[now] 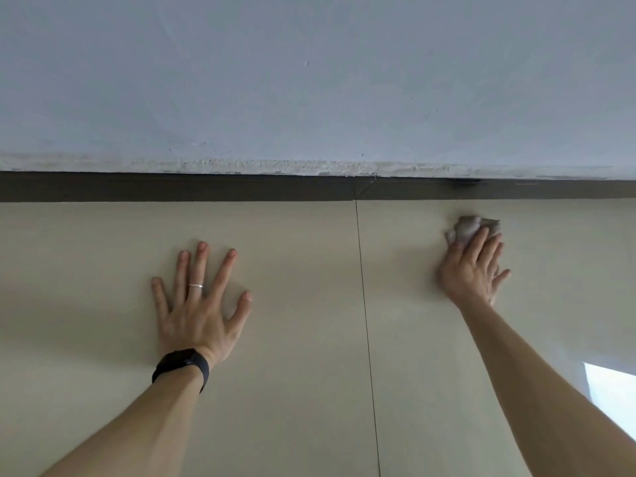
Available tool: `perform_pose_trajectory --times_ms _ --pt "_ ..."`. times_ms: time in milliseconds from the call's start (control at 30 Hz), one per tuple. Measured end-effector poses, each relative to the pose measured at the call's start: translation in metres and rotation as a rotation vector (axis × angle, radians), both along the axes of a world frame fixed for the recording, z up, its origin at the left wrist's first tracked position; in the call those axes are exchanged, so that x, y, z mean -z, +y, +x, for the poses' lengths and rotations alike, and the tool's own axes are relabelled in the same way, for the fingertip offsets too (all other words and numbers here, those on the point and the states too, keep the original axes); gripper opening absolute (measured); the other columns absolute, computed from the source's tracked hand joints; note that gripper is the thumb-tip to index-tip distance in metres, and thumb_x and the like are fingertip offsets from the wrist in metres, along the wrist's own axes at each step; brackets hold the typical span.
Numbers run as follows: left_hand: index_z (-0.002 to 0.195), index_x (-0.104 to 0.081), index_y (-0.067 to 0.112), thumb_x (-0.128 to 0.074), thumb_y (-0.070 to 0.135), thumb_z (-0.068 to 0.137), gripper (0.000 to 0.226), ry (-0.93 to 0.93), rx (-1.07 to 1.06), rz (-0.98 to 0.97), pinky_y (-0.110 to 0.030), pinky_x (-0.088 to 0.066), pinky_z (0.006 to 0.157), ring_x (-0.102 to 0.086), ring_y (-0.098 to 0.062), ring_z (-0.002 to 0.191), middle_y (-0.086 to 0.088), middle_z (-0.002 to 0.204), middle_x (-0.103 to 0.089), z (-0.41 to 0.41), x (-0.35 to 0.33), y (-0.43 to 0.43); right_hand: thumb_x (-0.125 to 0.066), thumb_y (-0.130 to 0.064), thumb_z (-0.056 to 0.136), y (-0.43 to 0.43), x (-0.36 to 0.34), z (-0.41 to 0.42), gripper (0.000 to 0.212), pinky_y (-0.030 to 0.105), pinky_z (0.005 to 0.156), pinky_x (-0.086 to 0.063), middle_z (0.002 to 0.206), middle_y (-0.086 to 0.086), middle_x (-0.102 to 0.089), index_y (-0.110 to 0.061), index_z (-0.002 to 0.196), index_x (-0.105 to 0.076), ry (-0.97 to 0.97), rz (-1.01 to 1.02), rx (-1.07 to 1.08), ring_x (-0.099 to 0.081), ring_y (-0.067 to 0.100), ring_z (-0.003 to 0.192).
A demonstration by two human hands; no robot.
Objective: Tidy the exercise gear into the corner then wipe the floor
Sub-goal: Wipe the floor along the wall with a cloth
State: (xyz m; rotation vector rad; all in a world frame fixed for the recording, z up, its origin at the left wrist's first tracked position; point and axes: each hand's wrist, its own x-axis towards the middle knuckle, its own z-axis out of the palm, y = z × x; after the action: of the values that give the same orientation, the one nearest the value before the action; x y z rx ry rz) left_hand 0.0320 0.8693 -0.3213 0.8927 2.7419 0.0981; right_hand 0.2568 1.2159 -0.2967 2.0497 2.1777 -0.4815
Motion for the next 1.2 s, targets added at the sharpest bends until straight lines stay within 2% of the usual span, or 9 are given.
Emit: perform_pose_trajectory --times_ms 100,233,333,467,633,767,1000,1133,1200 --pt "0.154 -0.011 0.047 -0.025 0.068 0.087 0.072 -0.012 -0.008 0.008 -0.06 -0.007 0.118 -0.003 -0.022 0.153 0.006 0.166 -0.001 0.0 0.0 0.0 -0.022 -0.041 0.106 -0.047 0.004 -0.012 0.062 0.058 0.121 0.002 0.167 0.008 0.008 -0.021 0.159 0.001 0.016 -0.001 0.006 0.008 0.022 0.153" --pt "0.155 -0.011 0.046 -0.024 0.068 0.087 0.072 -0.038 -0.004 0.023 -0.06 -0.003 0.119 0.001 -0.021 0.153 0.007 0.166 0.003 0.001 -0.004 -0.001 -0.015 -0.045 0.105 -0.19 -0.001 -0.023 0.06 0.054 0.122 0.004 0.166 0.003 0.012 -0.028 0.159 0.004 0.045 -0.08 -0.693 0.015 0.019 0.152" --pt "0.154 -0.009 0.047 -0.023 0.069 0.086 0.073 -0.069 0.014 0.048 -0.06 0.0 0.119 0.003 -0.021 0.153 0.006 0.166 0.004 -0.004 -0.006 0.006 -0.028 -0.041 0.105 -0.258 -0.008 -0.005 0.06 0.053 0.123 -0.006 0.167 0.002 0.001 -0.029 0.16 -0.006 0.041 -0.119 -1.067 0.007 0.017 0.154" --pt "0.155 -0.01 0.046 -0.024 0.068 0.088 0.072 -0.081 0.047 0.065 -0.062 0.0 0.118 0.003 -0.023 0.153 0.003 0.167 0.002 -0.004 -0.01 0.01 -0.018 -0.048 0.105 -0.223 -0.012 0.04 0.059 0.054 0.12 -0.021 0.167 0.0 -0.004 -0.027 0.16 -0.008 -0.079 -0.084 -0.942 -0.003 0.016 0.154" --pt "0.154 -0.014 0.046 -0.031 0.067 0.09 0.069 -0.039 0.076 0.125 -0.061 0.001 0.118 0.0 -0.024 0.153 0.003 0.167 -0.002 -0.005 -0.007 0.01 -0.004 -0.05 0.103 -0.152 -0.015 0.05 0.061 0.049 0.123 0.004 0.164 0.0 0.02 -0.024 0.155 0.015 -0.172 -0.081 -0.662 0.023 0.014 0.148" --pt "0.154 -0.012 0.047 -0.029 0.068 0.093 0.067 -0.028 0.06 0.093 -0.061 -0.001 0.119 0.002 -0.023 0.153 0.003 0.167 -0.001 -0.003 0.0 0.001 -0.008 -0.047 0.104 -0.202 -0.006 0.036 0.063 0.046 0.122 0.011 0.164 0.008 0.021 -0.023 0.157 0.016 -0.111 -0.133 -0.573 0.023 0.022 0.15" --pt "0.154 0.007 0.044 -0.02 0.066 0.097 0.067 -0.138 0.119 0.024 -0.058 0.003 0.12 0.015 -0.021 0.151 0.001 0.164 0.02 0.014 -0.009 -0.024 -0.033 -0.043 0.104 -0.362 0.005 0.126 0.061 0.051 0.12 -0.012 0.167 0.006 -0.007 -0.025 0.159 -0.016 0.058 -0.083 -1.206 -0.004 0.023 0.154" --pt "0.157 -0.008 0.039 -0.021 0.066 0.094 0.07 -0.165 0.001 0.085 -0.065 -0.006 0.117 0.002 -0.028 0.153 -0.004 0.166 0.006 0.135 -0.012 -0.136 -0.035 -0.045 0.104 -0.391 0.002 0.188 0.06 0.046 0.122 -0.009 0.166 0.002 -0.013 -0.027 0.158 -0.019 0.03 -0.105 -1.664 -0.013 0.019 0.153" --pt "0.157 -0.01 0.038 -0.022 0.066 0.093 0.07 -0.121 -0.037 0.023 -0.066 -0.007 0.117 0.0 -0.029 0.153 -0.004 0.166 0.007 0.18 -0.018 -0.186 -0.032 -0.046 0.104 -0.369 0.002 0.174 0.059 0.046 0.122 -0.009 0.166 -0.001 -0.014 -0.028 0.159 -0.018 0.047 -0.06 -1.674 -0.015 0.016 0.152"
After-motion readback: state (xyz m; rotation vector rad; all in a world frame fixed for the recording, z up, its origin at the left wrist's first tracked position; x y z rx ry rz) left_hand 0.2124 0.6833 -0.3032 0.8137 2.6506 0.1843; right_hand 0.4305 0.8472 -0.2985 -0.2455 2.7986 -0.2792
